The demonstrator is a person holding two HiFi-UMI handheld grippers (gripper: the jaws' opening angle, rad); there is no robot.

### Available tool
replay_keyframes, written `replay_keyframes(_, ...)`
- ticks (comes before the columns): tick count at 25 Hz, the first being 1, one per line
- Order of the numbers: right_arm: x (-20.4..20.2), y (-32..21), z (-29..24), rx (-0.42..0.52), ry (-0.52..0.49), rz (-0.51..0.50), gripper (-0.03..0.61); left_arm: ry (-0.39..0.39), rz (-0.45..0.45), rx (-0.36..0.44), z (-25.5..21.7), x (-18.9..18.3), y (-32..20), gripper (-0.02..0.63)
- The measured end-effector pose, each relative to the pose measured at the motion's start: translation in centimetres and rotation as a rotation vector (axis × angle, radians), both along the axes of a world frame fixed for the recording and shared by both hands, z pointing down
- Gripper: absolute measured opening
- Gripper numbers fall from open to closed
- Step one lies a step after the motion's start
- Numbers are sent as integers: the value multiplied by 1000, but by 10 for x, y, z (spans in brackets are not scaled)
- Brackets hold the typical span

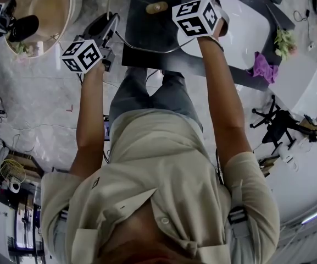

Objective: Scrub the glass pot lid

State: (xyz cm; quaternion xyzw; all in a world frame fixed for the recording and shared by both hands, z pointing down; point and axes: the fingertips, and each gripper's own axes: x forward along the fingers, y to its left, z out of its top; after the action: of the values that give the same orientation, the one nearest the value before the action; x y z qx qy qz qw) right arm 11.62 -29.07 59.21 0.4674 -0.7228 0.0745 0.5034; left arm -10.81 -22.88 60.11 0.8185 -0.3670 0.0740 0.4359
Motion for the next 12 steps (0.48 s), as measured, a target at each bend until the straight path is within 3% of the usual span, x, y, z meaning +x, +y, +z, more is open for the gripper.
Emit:
replay_keyframes(4,-23,9,8,-26,-21,-27,48,3,-5,1,-1,0,0,133)
replay_keyframes(7,-70,27,18,-78,-78,-110,48,10,-11,2,-3,0,-1,133)
replay_keyframes(9,-118,46,20,-145,-193,-193,48,8,-14,1,-2,0,-1,133)
replay_keyframes(12,-185,74,11,-270,-450,-268,48,2,-20,-1,0,-1,0,130)
